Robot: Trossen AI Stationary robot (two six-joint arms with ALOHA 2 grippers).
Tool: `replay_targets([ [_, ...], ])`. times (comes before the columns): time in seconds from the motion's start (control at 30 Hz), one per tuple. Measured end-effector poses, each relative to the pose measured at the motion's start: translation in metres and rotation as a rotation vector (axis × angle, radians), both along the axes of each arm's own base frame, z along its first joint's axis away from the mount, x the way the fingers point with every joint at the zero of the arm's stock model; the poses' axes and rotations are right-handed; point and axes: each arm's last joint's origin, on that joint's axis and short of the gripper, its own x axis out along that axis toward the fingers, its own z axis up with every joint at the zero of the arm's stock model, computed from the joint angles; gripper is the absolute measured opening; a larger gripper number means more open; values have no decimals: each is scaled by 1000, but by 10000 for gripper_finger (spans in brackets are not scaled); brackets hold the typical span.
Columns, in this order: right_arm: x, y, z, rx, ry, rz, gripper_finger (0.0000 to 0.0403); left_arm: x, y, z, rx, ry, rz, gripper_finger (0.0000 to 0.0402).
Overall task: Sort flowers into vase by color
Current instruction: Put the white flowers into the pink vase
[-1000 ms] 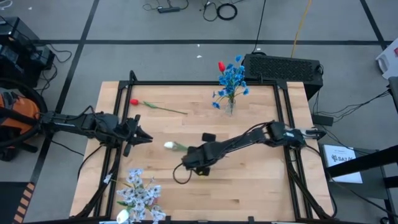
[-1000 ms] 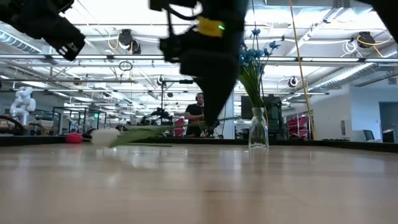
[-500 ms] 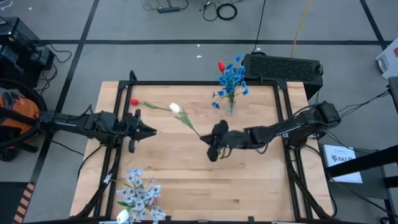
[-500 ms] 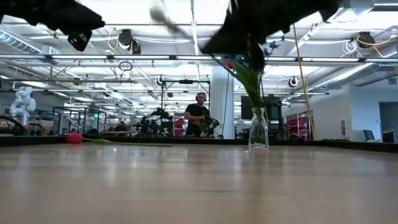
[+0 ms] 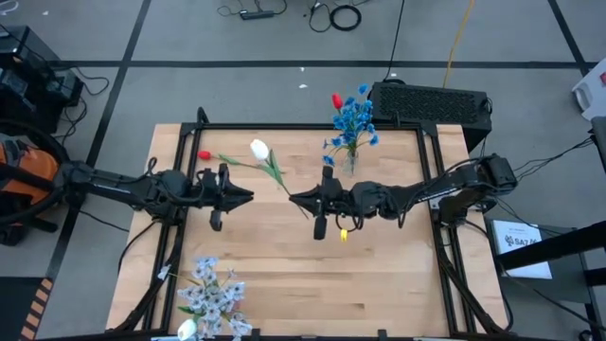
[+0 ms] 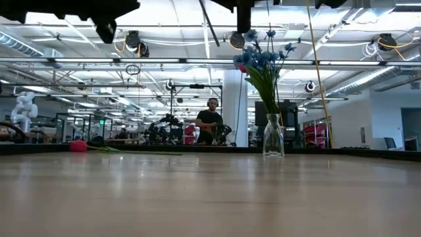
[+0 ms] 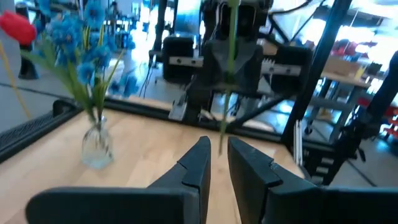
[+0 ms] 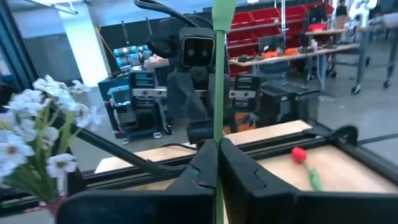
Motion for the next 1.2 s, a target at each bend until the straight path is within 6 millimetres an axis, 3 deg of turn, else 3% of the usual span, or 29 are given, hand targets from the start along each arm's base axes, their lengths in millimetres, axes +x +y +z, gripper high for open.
replay_targets([
  [0.17, 2, -3, 6, -36, -6, 33, 0, 12, -2, -3, -3, -6, 0, 61],
  [0.73, 10, -2, -15, 34, 81, 37, 0, 19, -4, -7, -6, 11, -43, 65],
  [1.03, 14, -1, -18, 66, 71, 39, 0, 19, -4, -8, -53, 13, -44, 145],
  [1.2, 14, -1, -16, 69, 45, 40, 0, 19, -4, -8, -53, 13, -41, 159],
])
